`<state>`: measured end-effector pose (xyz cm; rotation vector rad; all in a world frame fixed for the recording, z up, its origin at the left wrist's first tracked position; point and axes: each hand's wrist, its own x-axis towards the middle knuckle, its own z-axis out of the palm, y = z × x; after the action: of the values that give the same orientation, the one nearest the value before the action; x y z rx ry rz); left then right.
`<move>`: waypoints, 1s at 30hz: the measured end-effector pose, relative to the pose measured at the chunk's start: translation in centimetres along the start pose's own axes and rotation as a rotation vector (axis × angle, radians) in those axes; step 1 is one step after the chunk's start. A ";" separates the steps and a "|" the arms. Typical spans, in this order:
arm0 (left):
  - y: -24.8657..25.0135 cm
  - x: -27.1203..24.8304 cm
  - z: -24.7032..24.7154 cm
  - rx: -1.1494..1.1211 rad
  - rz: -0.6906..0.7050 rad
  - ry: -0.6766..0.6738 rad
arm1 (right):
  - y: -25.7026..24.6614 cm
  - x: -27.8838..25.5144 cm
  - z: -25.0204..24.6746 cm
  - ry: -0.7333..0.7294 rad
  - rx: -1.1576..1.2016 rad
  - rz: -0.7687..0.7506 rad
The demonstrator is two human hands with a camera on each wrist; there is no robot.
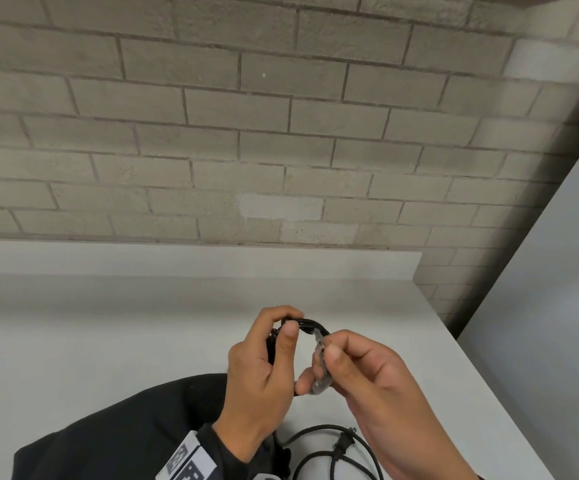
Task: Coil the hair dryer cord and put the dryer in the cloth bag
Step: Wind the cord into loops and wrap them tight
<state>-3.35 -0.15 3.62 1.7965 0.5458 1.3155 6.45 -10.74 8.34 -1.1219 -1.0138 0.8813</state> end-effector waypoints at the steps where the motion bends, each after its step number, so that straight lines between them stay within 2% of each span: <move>1: -0.2 -0.1 0.1 0.004 -0.004 0.014 | 0.0 -0.1 0.2 -0.009 -0.004 -0.013; 4: -0.6 -0.1 0.3 0.008 -0.015 0.057 | 0.3 -0.3 0.4 -0.086 -0.001 -0.055; 6: -0.7 0.0 0.1 0.009 -0.013 0.077 | 1.2 -0.6 0.3 -0.106 -0.086 -0.123; 9: -1.0 0.1 -0.2 -0.004 -0.032 0.076 | 3.6 -0.8 0.3 -0.007 -0.333 -0.209; 12: -1.0 0.1 -0.2 -0.011 -0.028 0.059 | 5.3 -0.8 0.6 0.127 -0.686 -0.401; 14: -0.7 0.2 0.0 -0.009 -0.007 0.058 | 5.6 -0.8 0.6 0.139 -0.799 -0.486; 16: -0.4 0.3 0.0 0.002 0.016 0.059 | 4.8 -1.0 0.8 0.157 -0.809 -0.482; 18: -0.4 0.4 -0.2 0.013 0.038 0.064 | 3.3 -1.3 0.8 0.215 -0.635 -0.336; 20: -0.5 0.4 -0.3 -0.001 0.031 0.077 | 1.6 -1.3 0.7 0.258 -0.307 -0.161; 21: -0.6 0.4 -0.3 -0.005 0.028 0.085 | 0.9 -1.3 0.4 0.253 -0.179 -0.127; 27: -0.8 0.2 0.0 -0.018 0.006 0.060 | 0.3 -0.9 -0.2 0.159 0.364 -0.084; 30: -0.9 0.1 -0.2 -0.015 0.027 0.000 | 1.0 -0.8 0.2 0.177 0.467 -0.025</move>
<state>-3.41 0.57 2.97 1.7969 0.5117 1.3349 5.97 -11.23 7.27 -0.7721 -0.6304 0.9222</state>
